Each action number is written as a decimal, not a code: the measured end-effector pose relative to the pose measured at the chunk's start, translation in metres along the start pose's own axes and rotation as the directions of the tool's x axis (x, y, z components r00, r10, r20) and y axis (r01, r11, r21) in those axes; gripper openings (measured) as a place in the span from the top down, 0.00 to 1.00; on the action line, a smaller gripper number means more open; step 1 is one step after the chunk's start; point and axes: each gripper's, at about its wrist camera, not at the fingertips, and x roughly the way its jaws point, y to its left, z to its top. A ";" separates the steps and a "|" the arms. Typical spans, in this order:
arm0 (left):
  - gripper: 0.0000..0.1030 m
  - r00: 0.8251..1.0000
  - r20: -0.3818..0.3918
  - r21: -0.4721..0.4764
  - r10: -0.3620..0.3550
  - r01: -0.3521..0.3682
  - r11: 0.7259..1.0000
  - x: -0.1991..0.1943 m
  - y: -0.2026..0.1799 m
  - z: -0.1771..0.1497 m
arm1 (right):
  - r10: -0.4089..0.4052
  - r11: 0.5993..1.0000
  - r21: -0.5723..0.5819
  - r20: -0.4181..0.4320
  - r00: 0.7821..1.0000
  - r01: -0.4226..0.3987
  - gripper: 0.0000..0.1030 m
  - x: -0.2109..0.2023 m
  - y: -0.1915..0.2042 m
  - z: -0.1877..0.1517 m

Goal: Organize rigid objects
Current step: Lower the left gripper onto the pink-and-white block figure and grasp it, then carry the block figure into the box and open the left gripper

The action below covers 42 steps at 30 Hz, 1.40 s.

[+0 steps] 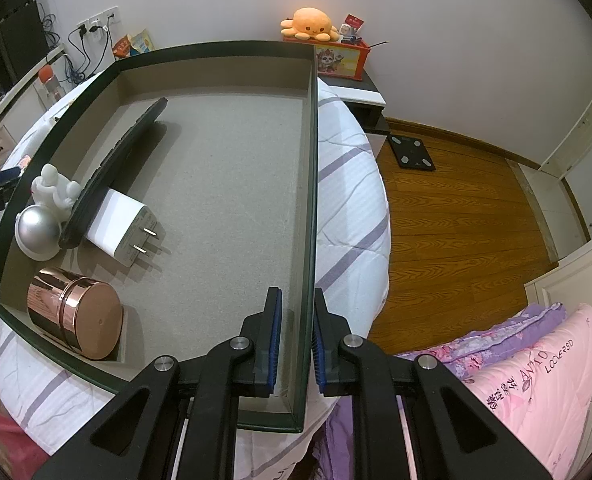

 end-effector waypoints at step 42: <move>0.38 0.972 0.128 0.085 -0.197 0.188 0.979 -0.106 -0.037 -0.022 | 0.018 0.999 -0.027 -0.014 1.000 -0.018 0.85 0.001 -0.003 0.003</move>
